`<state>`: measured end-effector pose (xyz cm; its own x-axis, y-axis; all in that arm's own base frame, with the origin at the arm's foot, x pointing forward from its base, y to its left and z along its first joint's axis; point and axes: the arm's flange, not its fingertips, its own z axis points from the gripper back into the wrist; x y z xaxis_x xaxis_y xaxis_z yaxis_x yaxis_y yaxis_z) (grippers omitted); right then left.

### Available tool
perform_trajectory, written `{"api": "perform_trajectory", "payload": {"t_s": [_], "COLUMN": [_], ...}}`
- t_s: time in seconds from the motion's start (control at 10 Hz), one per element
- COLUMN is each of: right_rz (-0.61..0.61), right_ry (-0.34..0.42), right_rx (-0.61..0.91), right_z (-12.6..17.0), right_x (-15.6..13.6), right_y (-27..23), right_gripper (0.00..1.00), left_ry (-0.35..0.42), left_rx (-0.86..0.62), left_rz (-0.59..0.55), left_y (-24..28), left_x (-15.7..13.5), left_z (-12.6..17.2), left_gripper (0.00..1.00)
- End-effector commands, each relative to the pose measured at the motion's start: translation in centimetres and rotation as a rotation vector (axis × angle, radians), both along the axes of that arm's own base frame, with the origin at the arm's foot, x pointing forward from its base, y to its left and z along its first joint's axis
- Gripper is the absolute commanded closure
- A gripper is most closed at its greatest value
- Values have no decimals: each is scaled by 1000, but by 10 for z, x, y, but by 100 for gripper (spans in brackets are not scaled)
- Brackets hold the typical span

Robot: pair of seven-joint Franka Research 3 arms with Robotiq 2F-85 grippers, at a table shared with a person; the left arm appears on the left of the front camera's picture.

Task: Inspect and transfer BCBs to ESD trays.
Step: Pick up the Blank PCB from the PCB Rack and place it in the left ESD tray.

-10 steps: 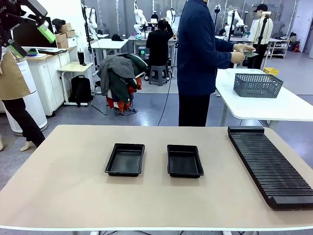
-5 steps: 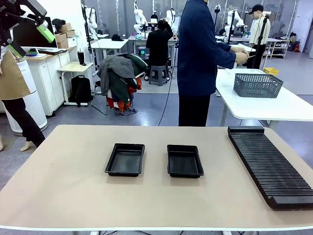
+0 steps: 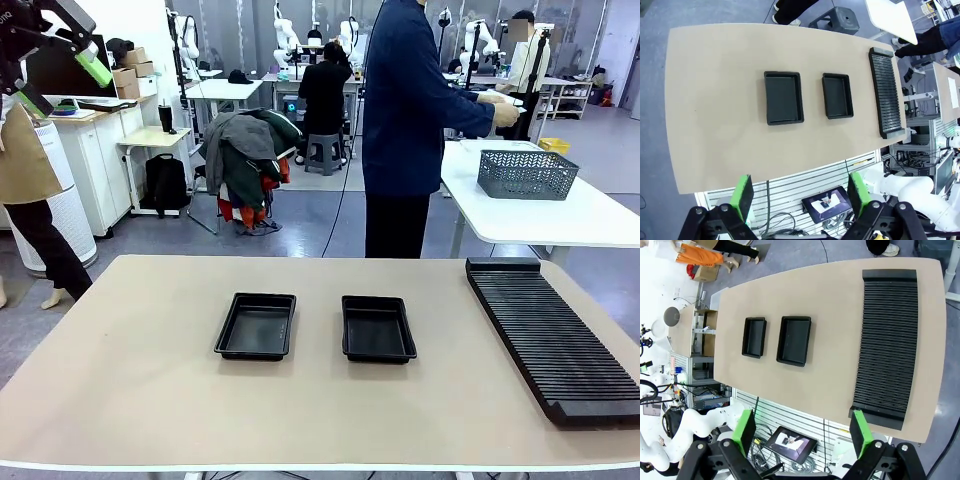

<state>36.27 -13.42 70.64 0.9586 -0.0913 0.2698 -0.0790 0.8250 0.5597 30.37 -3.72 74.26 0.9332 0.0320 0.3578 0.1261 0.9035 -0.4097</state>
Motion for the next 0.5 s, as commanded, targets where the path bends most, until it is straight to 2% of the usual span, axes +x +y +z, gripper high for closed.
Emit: {"api": "perform_trajectory", "payload": {"t_s": [0.0, 0.4], "right_rz": [0, 0], "right_ry": [0, 0], "right_rx": [0, 0], "right_z": [0, 0], "right_x": [0, 0], "right_y": [0, 0], "right_gripper": [0, 0], "left_ry": [-2, -2], "left_rx": [-6, -6], "left_rz": [1, 1], "left_y": [-1, -1], "left_x": [0, 0], "left_z": [-1, -1], "left_gripper": [0, 0]}}
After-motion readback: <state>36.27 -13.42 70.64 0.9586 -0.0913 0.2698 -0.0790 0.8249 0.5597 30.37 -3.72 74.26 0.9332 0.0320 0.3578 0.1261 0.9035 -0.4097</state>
